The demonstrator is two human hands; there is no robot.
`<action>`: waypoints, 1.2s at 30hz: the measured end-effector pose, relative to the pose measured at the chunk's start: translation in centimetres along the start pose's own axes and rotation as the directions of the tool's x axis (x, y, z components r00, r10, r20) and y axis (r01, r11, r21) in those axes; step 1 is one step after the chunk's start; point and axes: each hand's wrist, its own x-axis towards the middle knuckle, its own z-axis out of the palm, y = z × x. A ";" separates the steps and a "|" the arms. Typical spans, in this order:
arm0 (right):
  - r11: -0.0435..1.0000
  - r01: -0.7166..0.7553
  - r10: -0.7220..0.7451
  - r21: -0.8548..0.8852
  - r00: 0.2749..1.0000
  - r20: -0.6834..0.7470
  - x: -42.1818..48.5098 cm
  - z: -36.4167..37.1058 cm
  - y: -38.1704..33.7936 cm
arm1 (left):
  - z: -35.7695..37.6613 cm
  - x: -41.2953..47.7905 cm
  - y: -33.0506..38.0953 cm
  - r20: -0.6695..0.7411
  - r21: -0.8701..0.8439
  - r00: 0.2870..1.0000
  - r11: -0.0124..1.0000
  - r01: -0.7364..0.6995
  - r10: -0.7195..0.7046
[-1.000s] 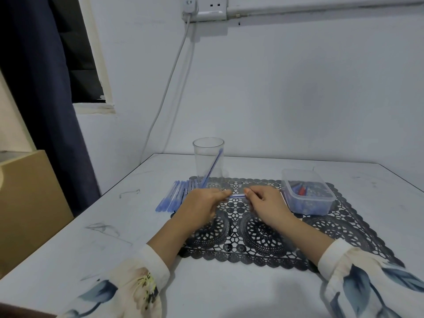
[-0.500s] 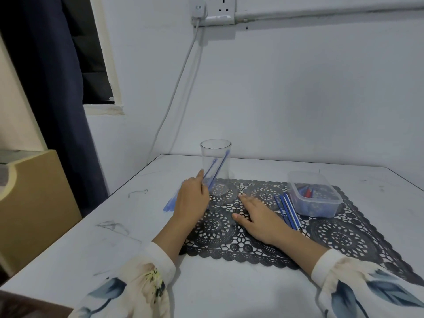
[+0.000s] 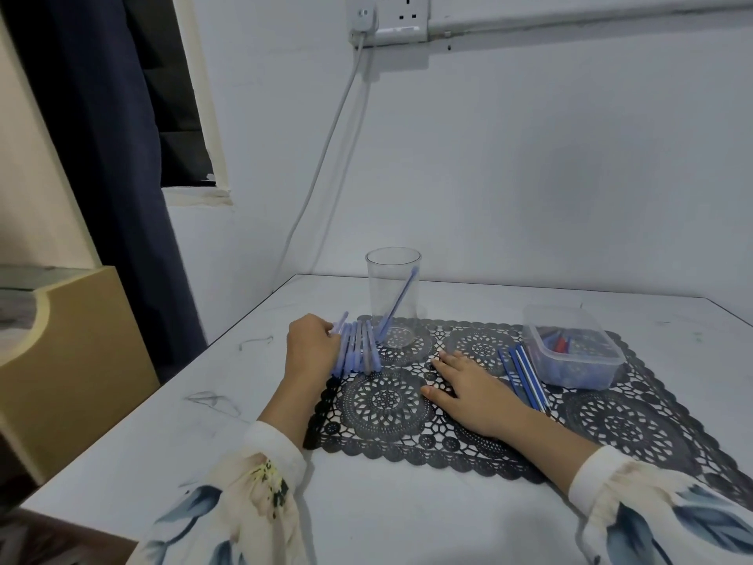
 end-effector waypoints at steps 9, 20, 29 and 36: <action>1.000 0.001 -0.001 0.002 1.000 0.021 0.1 0.0 0.1 | 1.2 0.6 -1.3 0.034 0.077 0.998 0.996 0.044 -0.047; 1.000 0.000 0.000 0.006 1.000 0.024 0.1 -0.1 0.0 | 1.6 0.7 -1.6 0.066 0.154 0.994 0.985 0.075 -0.086; 1.000 -0.001 0.000 0.015 1.000 0.024 0.1 -0.1 0.0 | 1.5 0.7 -1.7 0.070 0.211 0.989 0.971 0.109 -0.126; 1.000 0.000 0.000 0.010 1.000 0.022 0.0 -0.2 -0.1 | 1.4 0.6 -1.4 0.062 0.212 0.994 0.975 0.074 -0.089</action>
